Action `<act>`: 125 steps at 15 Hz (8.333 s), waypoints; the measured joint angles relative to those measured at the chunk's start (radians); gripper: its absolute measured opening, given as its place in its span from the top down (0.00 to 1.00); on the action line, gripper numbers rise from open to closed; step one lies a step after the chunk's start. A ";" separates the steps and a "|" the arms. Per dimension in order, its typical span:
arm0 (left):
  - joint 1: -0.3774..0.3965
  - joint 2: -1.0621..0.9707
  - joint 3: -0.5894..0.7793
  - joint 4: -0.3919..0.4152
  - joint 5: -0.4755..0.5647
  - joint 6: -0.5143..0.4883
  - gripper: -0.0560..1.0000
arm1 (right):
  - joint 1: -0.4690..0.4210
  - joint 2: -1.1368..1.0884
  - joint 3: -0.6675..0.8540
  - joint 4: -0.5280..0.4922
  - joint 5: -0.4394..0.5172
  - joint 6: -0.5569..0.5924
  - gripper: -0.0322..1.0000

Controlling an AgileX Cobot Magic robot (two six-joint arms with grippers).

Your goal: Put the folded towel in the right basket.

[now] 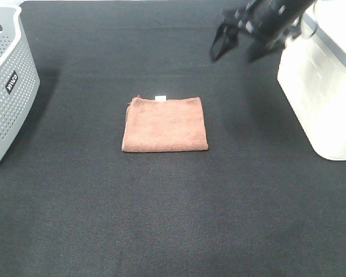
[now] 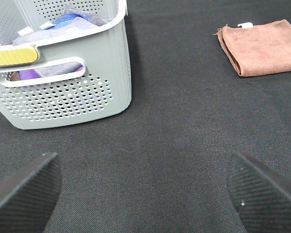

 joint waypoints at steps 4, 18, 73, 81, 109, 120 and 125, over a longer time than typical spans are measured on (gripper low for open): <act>0.000 0.000 0.000 0.000 0.000 0.000 0.11 | 0.000 0.203 -0.099 0.054 0.024 0.037 0.24; 0.000 0.000 0.000 0.000 0.000 0.000 0.11 | -0.001 0.457 -0.234 0.235 0.101 0.003 0.41; 0.000 0.000 0.000 0.000 0.000 0.000 0.11 | -0.113 -0.056 -0.495 -0.304 0.411 0.270 0.31; 0.000 0.000 0.000 0.000 0.000 0.000 0.11 | -0.094 -0.484 0.045 -0.373 0.408 0.274 0.31; 0.000 0.000 0.000 0.000 0.000 0.000 0.11 | -0.110 -2.000 1.132 -0.377 0.258 0.184 0.31; 0.000 0.000 0.000 0.000 0.000 0.000 0.11 | -0.240 -2.003 1.132 -0.369 0.258 0.184 0.31; 0.000 0.000 0.000 0.000 0.000 0.000 0.11 | -0.240 -2.003 1.132 -0.369 0.258 0.184 0.31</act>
